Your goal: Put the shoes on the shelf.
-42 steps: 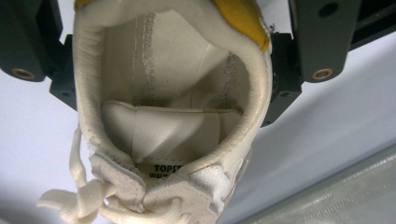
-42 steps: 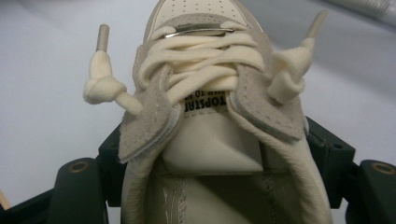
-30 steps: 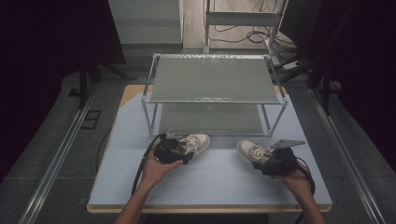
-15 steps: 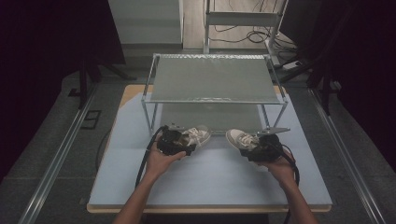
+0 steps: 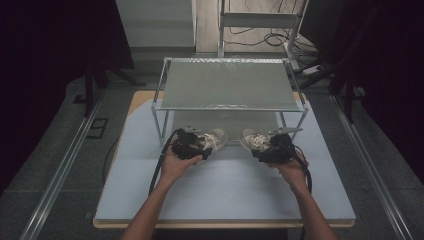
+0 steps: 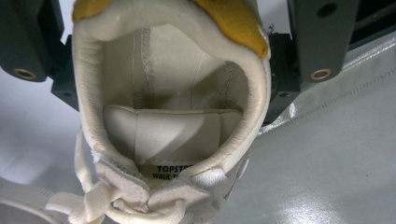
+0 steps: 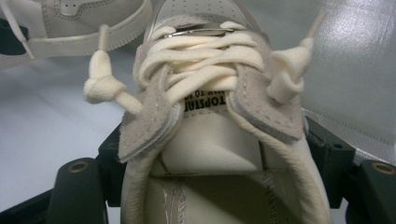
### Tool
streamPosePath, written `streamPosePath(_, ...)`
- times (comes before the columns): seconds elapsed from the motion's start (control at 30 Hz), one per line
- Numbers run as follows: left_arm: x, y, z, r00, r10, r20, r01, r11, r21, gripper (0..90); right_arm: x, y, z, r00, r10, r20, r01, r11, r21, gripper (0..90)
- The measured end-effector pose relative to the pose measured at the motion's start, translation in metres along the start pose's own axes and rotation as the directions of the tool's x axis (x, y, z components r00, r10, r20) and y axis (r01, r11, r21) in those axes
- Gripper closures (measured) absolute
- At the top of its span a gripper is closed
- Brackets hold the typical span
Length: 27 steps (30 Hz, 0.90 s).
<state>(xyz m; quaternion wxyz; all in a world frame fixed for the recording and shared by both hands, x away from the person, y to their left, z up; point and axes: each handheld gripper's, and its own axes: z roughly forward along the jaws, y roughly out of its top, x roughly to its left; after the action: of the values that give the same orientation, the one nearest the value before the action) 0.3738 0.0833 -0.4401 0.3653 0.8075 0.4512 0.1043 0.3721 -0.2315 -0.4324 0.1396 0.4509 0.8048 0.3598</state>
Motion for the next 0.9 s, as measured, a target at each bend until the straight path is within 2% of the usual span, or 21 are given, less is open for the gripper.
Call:
streamPosePath(0.3, 0.004, 0.003, 0.011, 0.9993, -0.032, -0.021, 0.032, 0.9995, 0.000, 29.3, 0.002, 0.008, 0.017, 0.9997, 0.005, 0.024, -0.005, 1.000, 0.007, 27.6)
streamPosePath(0.67, 0.007, 0.006, 0.020, 0.9985, -0.049, -0.025, 0.049, 0.9987, -0.012, 29.3, 0.005, 0.013, 0.029, 0.9990, 0.019, 0.040, -0.019, 1.000, 0.002, 27.6)
streamPosePath(0.9, 0.005, 0.013, 0.026, 0.9987, -0.038, -0.034, 0.038, 0.9993, -0.003, 29.3, 0.005, 0.016, 0.036, 0.9985, 0.032, 0.045, -0.032, 0.999, -0.004, 27.5)
